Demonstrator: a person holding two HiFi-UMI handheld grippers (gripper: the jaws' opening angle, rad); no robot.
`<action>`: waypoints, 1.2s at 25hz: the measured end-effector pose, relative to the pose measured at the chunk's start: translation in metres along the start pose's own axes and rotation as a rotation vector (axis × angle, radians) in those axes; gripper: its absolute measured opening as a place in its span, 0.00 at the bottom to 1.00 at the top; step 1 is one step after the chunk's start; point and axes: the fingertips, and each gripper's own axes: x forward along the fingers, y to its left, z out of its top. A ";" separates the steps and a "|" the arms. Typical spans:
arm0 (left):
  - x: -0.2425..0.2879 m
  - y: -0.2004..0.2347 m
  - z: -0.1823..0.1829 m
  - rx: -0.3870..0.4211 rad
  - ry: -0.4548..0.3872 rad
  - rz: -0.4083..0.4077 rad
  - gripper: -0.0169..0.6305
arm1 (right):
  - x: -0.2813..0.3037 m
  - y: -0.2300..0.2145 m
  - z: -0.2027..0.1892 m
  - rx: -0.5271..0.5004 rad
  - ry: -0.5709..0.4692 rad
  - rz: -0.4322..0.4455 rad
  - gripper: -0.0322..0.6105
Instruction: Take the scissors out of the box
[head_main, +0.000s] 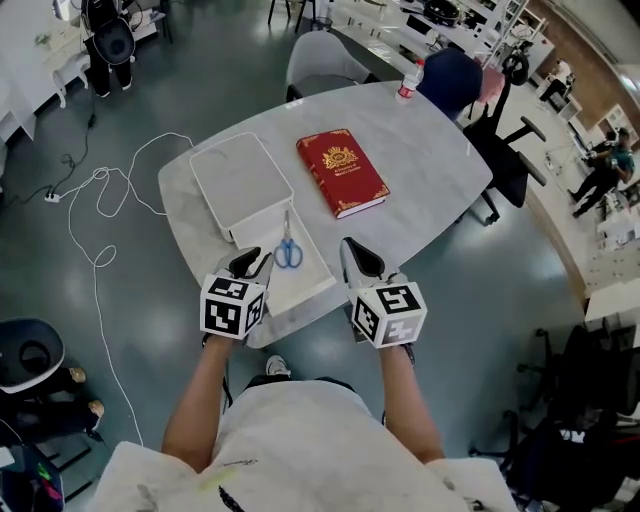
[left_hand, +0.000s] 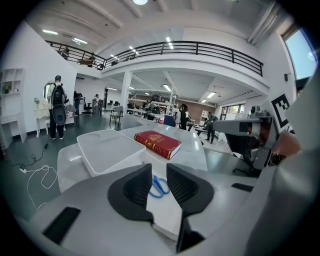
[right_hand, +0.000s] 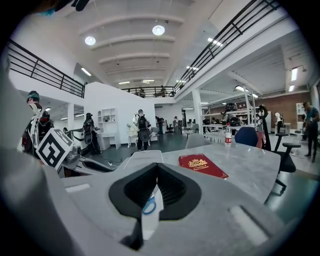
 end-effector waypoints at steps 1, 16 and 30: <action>0.004 0.001 -0.001 0.001 0.011 -0.003 0.13 | 0.003 -0.001 0.001 -0.002 0.001 0.000 0.06; 0.068 -0.002 -0.014 -0.034 0.190 0.061 0.13 | 0.067 -0.054 0.016 -0.016 0.004 0.133 0.06; 0.104 -0.015 -0.047 -0.142 0.348 0.196 0.14 | 0.121 -0.084 0.030 -0.045 0.047 0.382 0.06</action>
